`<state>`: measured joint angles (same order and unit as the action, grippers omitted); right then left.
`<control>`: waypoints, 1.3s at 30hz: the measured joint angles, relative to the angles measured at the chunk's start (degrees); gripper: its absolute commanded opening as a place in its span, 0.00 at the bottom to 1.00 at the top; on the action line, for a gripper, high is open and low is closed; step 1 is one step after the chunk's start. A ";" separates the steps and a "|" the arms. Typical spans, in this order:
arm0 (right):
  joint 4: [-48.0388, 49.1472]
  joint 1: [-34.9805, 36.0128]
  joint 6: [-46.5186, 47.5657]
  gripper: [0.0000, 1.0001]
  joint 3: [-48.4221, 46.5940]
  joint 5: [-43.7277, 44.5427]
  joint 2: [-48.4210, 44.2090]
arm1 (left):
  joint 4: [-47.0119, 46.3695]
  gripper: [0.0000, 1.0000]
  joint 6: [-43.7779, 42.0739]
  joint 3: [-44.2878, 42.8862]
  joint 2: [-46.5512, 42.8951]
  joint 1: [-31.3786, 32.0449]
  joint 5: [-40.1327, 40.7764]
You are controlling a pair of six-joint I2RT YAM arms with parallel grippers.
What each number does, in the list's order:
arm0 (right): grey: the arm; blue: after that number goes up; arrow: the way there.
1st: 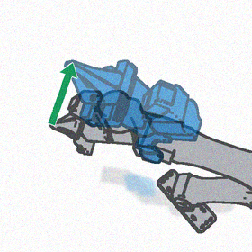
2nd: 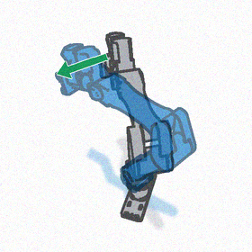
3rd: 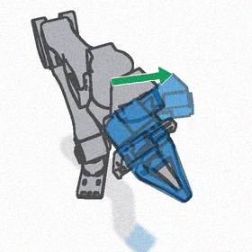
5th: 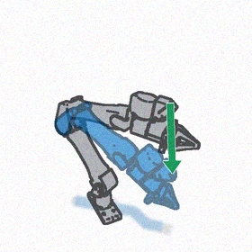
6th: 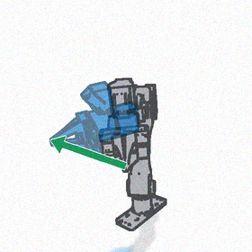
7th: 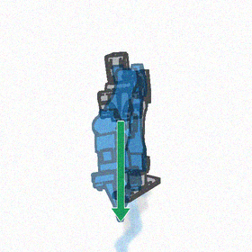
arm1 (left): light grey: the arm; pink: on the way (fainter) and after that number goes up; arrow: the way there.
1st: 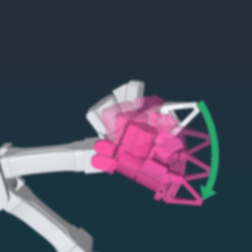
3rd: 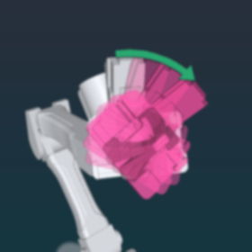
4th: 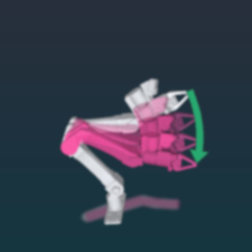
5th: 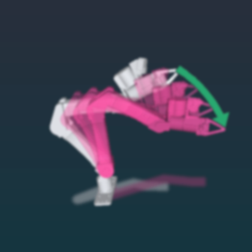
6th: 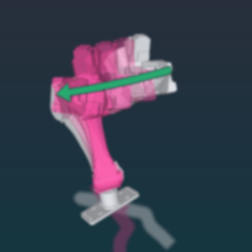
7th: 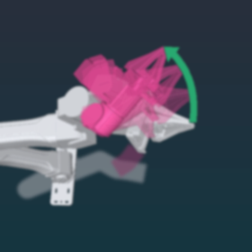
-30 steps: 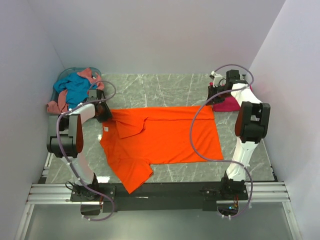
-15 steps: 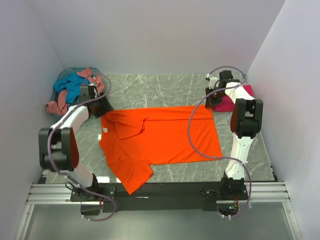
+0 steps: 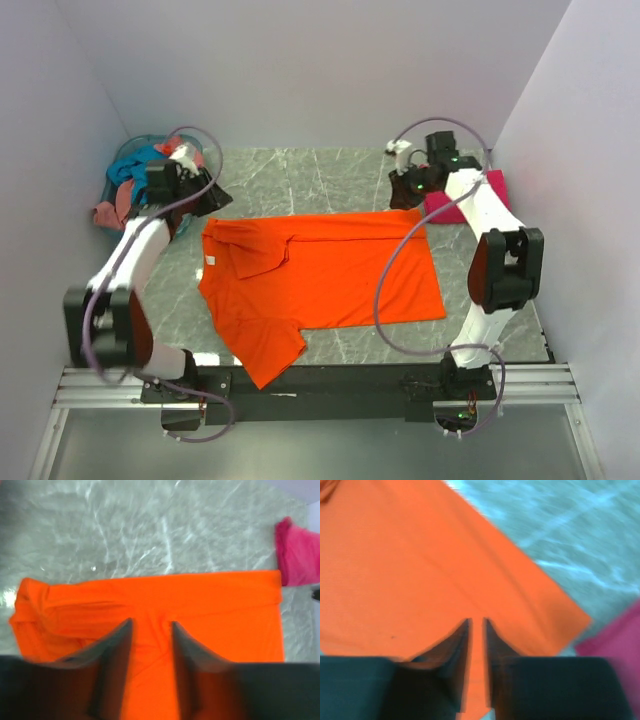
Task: Fold and stack the t-shirts
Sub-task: Fold the tshirt
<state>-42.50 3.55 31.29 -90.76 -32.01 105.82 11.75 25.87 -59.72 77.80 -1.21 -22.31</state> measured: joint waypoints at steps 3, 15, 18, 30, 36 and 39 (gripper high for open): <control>1.36 4.68 -0.66 0.00 2.82 1.73 -2.62 | 3.48 0.01 -2.16 -5.18 10.84 1.70 0.44; 3.65 5.31 -5.57 0.00 0.85 17.44 14.12 | 15.96 0.01 -8.48 -16.81 28.33 10.03 13.25; 3.67 5.49 -5.75 0.00 0.79 19.65 14.32 | 17.27 0.01 -8.87 -18.36 31.19 10.05 15.06; 1.92 6.45 -6.21 0.00 -4.59 24.26 18.10 | 21.55 0.01 -9.07 -26.08 40.59 10.38 17.00; 0.35 6.69 -6.88 0.00 -9.75 25.81 21.22 | 23.17 0.01 -8.48 -31.45 44.06 10.40 17.09; -0.57 6.75 -7.82 0.00 -13.68 27.19 23.56 | 23.76 0.01 -7.76 -34.82 46.21 9.99 17.11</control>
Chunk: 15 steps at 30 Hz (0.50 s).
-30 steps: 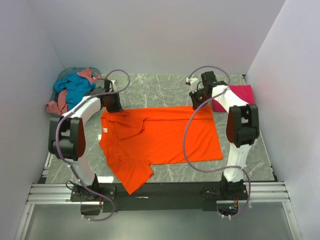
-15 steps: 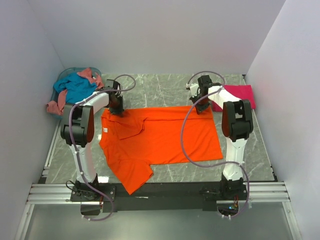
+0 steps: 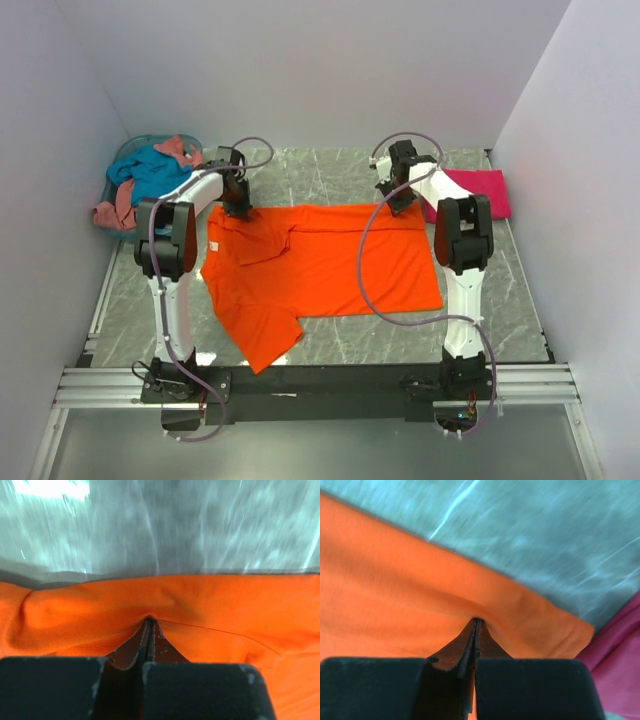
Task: Fold and stack the t-shirts
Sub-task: Fold the tshirt
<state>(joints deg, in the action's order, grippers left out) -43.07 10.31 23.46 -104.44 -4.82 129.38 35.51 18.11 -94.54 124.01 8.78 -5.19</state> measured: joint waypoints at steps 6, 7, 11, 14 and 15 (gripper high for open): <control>-2.34 0.07 -2.01 0.00 -11.96 3.15 6.91 | 2.10 0.01 1.36 -9.55 5.92 -1.51 -0.28; -3.26 0.07 -2.27 0.00 -14.49 3.54 8.35 | 2.21 0.01 1.64 -10.91 6.82 -1.90 -0.48; -5.16 0.07 -3.26 0.00 -23.93 5.29 13.42 | 3.43 0.01 2.56 -15.85 9.77 -3.39 -1.07; -5.60 0.07 -3.50 0.00 -26.88 6.56 14.84 | 4.57 0.01 2.62 -19.34 11.74 -4.11 -1.18; -5.64 0.07 -3.50 0.00 -26.93 6.97 14.86 | 5.03 0.01 2.60 -20.59 12.46 -4.24 -1.20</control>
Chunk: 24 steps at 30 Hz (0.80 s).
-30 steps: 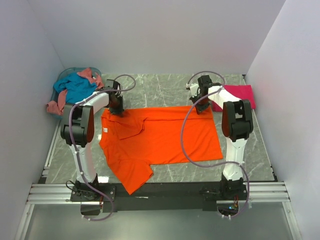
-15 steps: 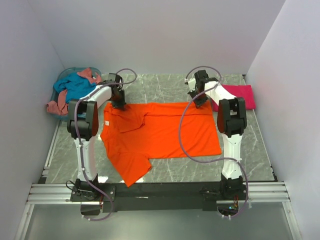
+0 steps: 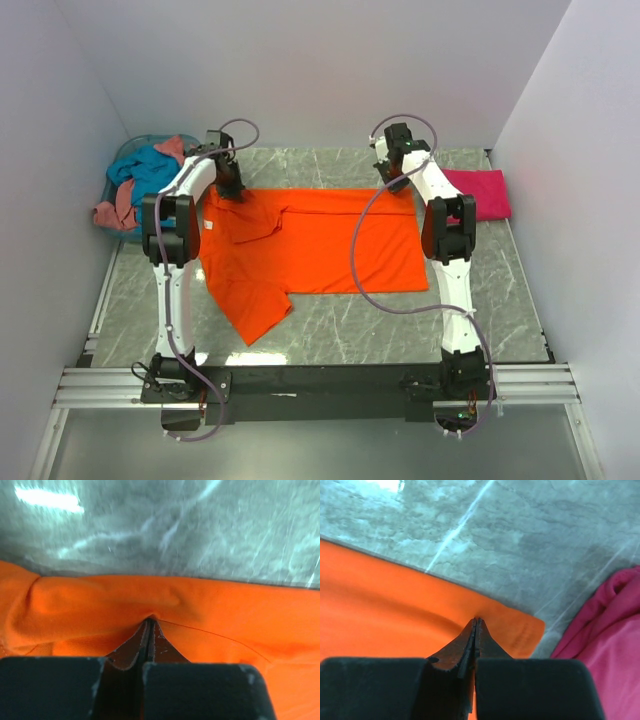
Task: Fold and stack the t-shirts
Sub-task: Fold the tshirt
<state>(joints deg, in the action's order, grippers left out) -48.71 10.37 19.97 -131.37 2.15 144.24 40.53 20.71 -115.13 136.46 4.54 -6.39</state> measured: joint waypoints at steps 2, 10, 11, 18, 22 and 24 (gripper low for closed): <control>-0.02 0.00 0.00 0.00 0.00 0.55 0.00 | 0.28 0.05 0.00 -1.57 0.72 -0.09 -0.04; 1.44 0.00 -0.63 0.00 3.54 0.46 -3.26 | 0.55 0.44 -0.09 -1.99 -1.18 1.25 -1.51; 1.46 0.00 -0.72 0.00 4.09 0.07 -4.55 | 0.70 0.45 -0.02 -1.99 -2.54 1.73 -1.95; 5.29 0.00 -0.28 0.27 19.39 -7.45 -27.69 | -5.73 0.70 -1.29 9.27 -29.49 4.28 -2.73; 10.19 0.00 3.89 0.57 35.69 -18.60 -48.78 | -16.70 0.99 -0.28 33.31 -58.90 3.06 -2.29; 11.87 0.00 7.85 0.71 45.18 -25.14 -58.97 | -20.85 0.99 2.14 44.33 -71.78 0.44 -3.52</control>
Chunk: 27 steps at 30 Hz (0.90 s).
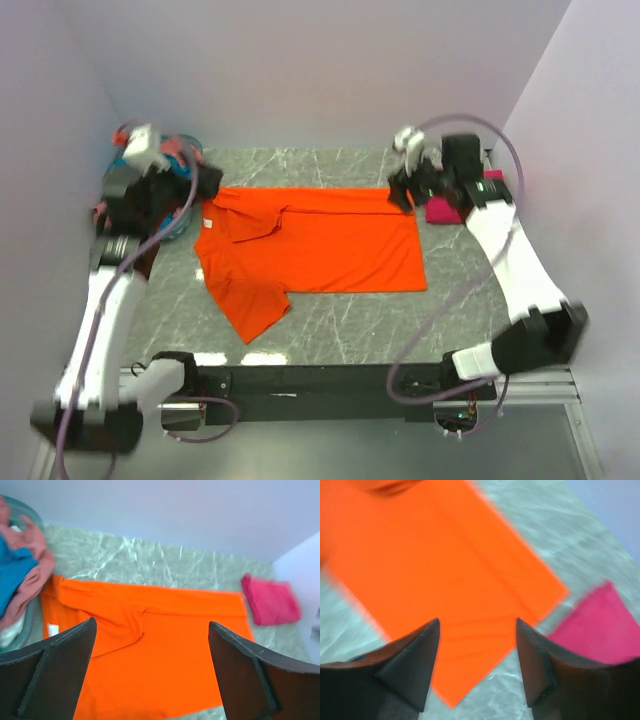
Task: Fold and stack the t-shirts
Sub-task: Fold the tshirt
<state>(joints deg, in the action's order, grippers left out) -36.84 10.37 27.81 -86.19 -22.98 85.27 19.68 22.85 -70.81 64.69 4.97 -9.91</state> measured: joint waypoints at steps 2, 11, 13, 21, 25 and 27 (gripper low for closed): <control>0.26 0.00 4.37 0.80 8.15 -6.27 -7.67 | -2.12 0.97 3.19 7.91 -9.25 -2.54 -1.42; -1.73 0.22 20.65 0.90 39.76 -19.96 -26.67 | 13.92 0.77 25.07 34.95 -23.71 -1.16 -8.57; -2.36 0.09 21.46 0.87 39.85 -19.96 -26.16 | 19.17 0.75 29.97 37.77 -26.18 2.21 -8.39; -2.69 -2.93 20.96 0.81 37.99 -19.71 -21.22 | 30.10 0.48 45.90 41.77 -30.14 10.73 -5.20; -2.60 -3.45 20.35 0.80 37.86 -19.74 -20.74 | 33.05 0.47 48.94 46.82 -27.52 13.16 -4.00; -2.58 -3.67 20.02 0.80 37.81 -19.76 -20.68 | 33.79 0.48 49.35 46.93 -25.68 13.68 -3.21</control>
<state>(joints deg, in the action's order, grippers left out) -39.42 6.70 47.83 -48.38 -42.74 64.60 53.47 72.20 -23.88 39.00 18.65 -13.13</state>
